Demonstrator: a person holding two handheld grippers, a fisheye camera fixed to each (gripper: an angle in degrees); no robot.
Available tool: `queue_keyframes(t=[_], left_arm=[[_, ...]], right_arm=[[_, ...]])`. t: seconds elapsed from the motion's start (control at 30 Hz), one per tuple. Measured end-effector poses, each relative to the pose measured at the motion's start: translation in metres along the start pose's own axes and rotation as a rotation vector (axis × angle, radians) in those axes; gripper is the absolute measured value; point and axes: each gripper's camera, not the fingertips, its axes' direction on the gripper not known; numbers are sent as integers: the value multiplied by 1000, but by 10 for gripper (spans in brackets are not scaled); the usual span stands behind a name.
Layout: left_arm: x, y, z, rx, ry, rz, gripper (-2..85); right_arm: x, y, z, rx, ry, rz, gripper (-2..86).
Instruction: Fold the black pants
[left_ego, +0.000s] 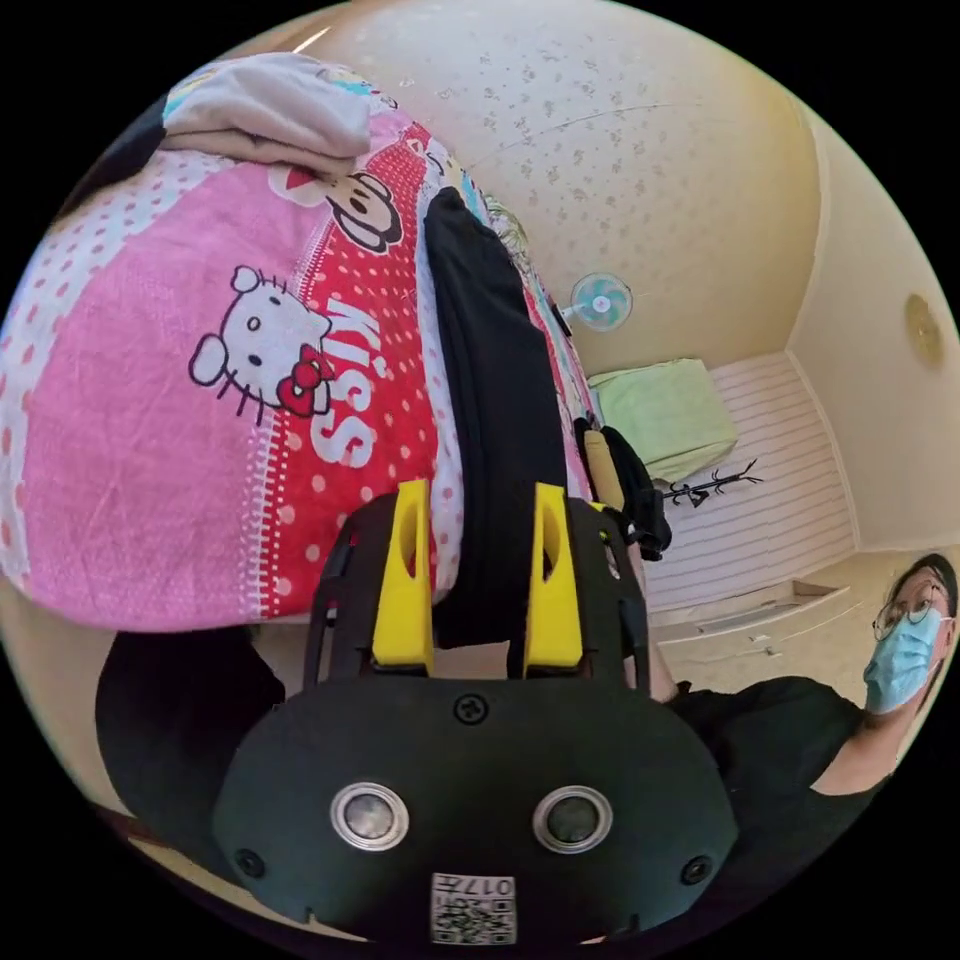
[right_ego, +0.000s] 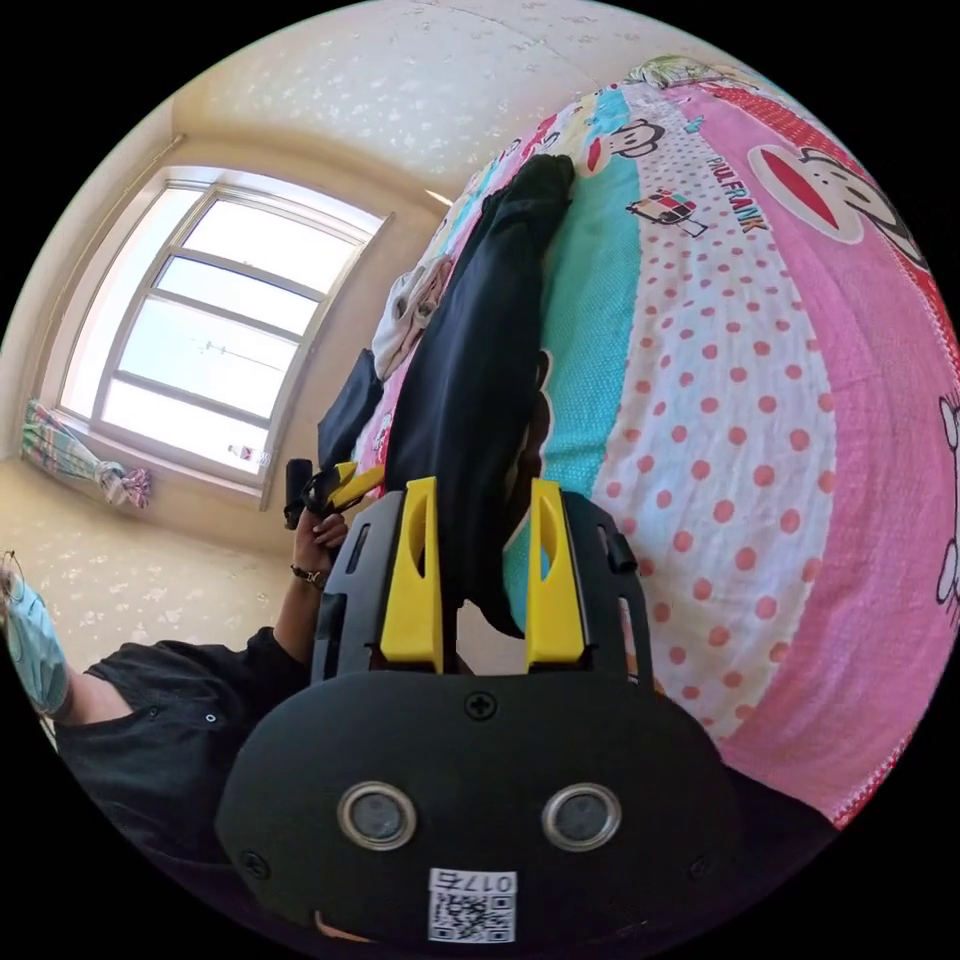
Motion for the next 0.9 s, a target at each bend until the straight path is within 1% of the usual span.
queue_keyframes(t=[0.07, 0.23, 0.3, 0.37, 0.47, 0.53, 0.63, 0.67, 0.7, 0.73, 0.8, 0.83, 0.9], left_arm=[[0, -6, 14, -26, 50, 0, 140], [1, 23, 31, -30, 68, 1, 105], [2, 48, 36, 8, 95, 10, 100], [7, 64, 39, 33, 69, 28, 91], [12, 82, 47, 46, 52, 25, 83], [10, 87, 52, 24, 60, 5, 64], [4, 94, 58, -94, 190, -69, 49], [7, 99, 56, -110, 290, -69, 47], [15, 107, 49, -89, 392, -53, 46], [20, 110, 44, -74, 442, -41, 45], [55, 120, 21, -27, 585, 61, 45], [67, 121, 14, -18, 602, 99, 45], [124, 125, -15, 7, 613, 271, 44]], right_arm=[[-1, -9, 5, -7, -23, -7, 132], [-24, 5, 6, -25, -45, -143, 153], [-26, 15, 1, -26, -71, -161, 150], [-24, 26, -7, 12, -113, -160, 141], [-16, 37, -12, -8, -174, -113, 94], [-13, 42, -11, -60, -225, -74, 57], [-23, 42, -22, -149, -278, -69, 38], [-27, 42, -28, -153, -288, -82, 35], [-41, 44, -44, -143, -329, -127, 30], [-58, 46, -64, -113, -385, -185, 26], [-91, 49, -99, -70, -434, -281, 21], [-118, 50, -125, -45, -439, -357, 19], [-163, 54, -162, -17, -414, -479, 17]])
